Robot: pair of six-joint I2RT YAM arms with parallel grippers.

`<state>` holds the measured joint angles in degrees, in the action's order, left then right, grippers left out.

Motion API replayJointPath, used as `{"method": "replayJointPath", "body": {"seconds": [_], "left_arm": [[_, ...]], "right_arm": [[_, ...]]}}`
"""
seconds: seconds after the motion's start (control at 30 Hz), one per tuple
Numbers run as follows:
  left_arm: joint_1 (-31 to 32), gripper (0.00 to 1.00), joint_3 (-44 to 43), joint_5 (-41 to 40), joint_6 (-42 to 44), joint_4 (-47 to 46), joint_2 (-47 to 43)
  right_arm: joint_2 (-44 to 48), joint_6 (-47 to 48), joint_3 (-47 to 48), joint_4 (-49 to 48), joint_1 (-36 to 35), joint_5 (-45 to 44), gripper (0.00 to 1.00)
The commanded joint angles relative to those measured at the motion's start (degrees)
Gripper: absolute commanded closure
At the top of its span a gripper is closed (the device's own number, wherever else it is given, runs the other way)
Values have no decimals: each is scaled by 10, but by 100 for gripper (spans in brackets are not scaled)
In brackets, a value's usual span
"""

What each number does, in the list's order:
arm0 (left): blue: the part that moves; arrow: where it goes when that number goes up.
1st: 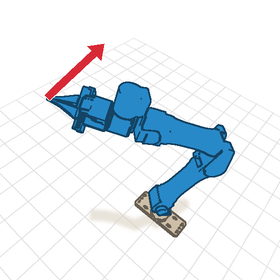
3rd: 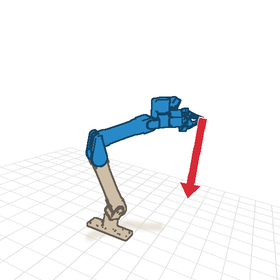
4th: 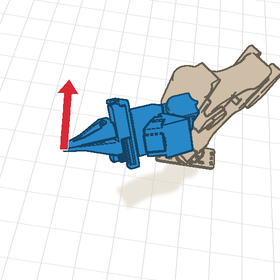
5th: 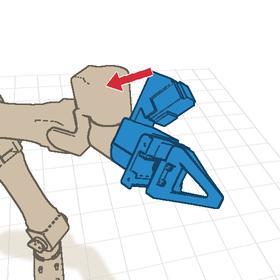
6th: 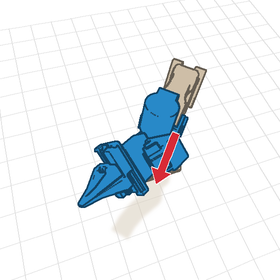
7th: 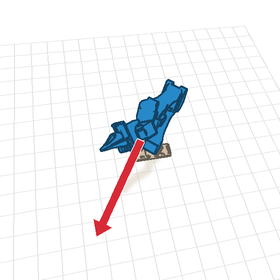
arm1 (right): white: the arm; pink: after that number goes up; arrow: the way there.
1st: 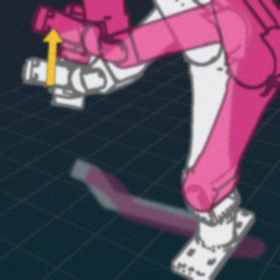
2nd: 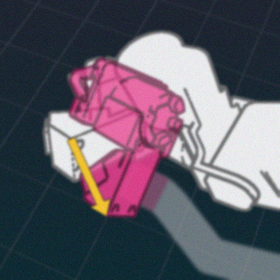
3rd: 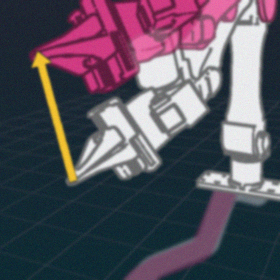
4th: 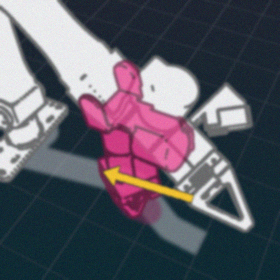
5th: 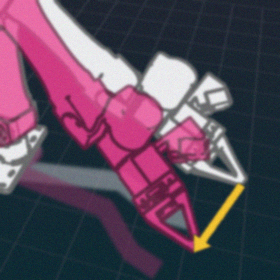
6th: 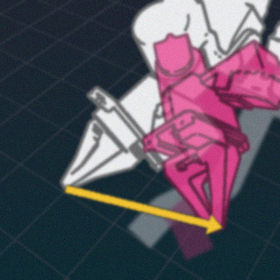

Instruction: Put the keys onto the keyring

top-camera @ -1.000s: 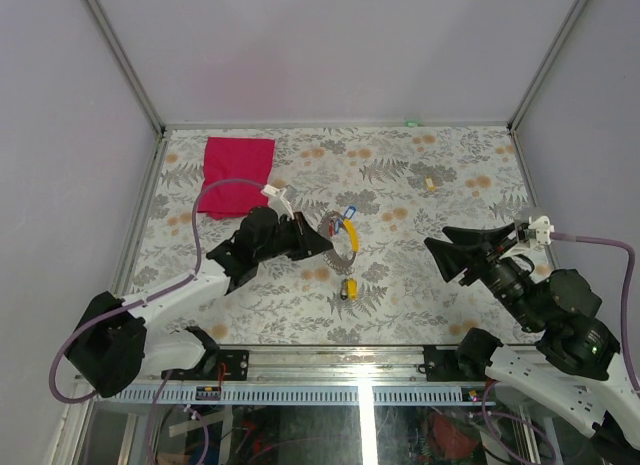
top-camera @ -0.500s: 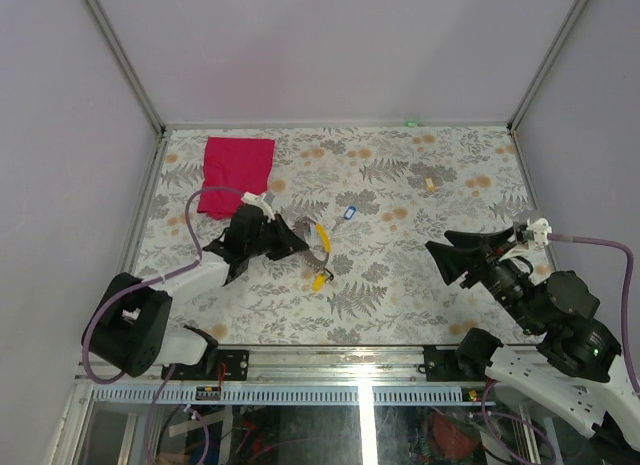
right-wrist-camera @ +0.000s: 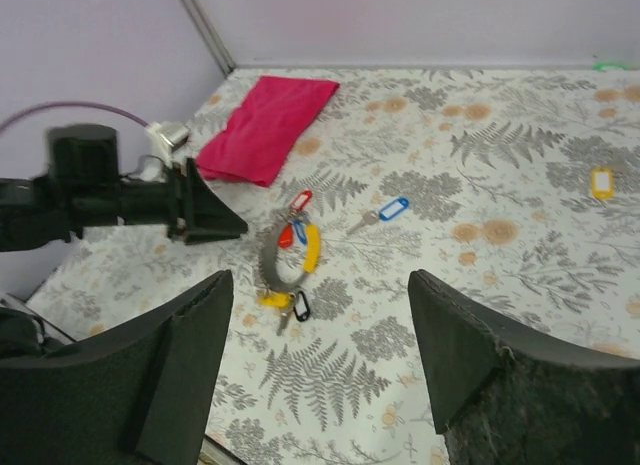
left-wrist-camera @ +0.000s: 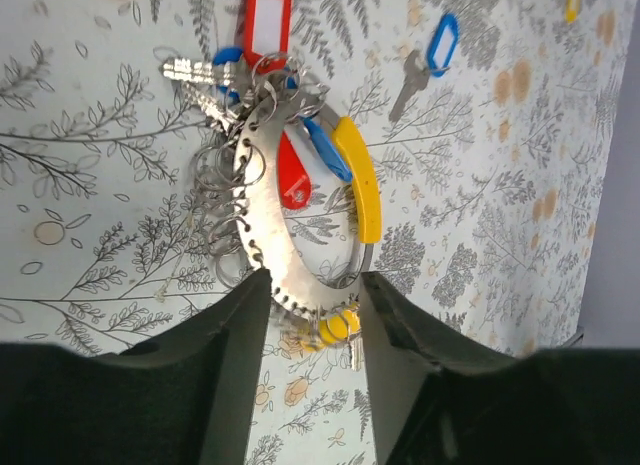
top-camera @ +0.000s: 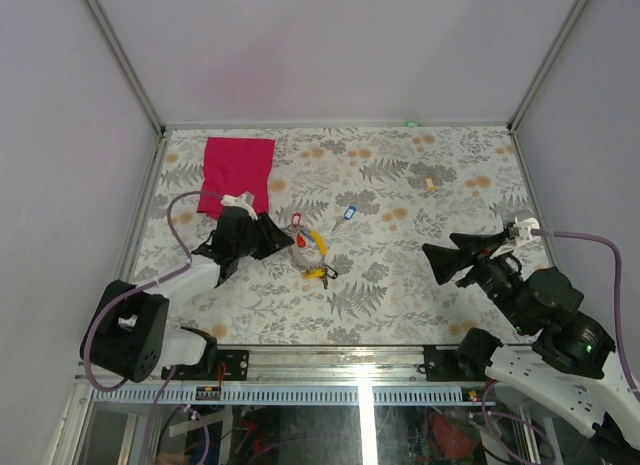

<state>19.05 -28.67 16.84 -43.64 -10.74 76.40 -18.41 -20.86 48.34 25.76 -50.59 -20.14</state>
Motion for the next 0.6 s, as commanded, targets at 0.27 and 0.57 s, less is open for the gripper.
{"method": "replayJointPath", "body": {"seconds": [0.27,0.57], "left_arm": [[-9,32,-54,-121,82,177,-218],[-9,0,-167,-206,167,367,-356]], "right_arm": [[-21,11,36,71,0,-31,1],[37,45,53,80,0,-66,1]]}}
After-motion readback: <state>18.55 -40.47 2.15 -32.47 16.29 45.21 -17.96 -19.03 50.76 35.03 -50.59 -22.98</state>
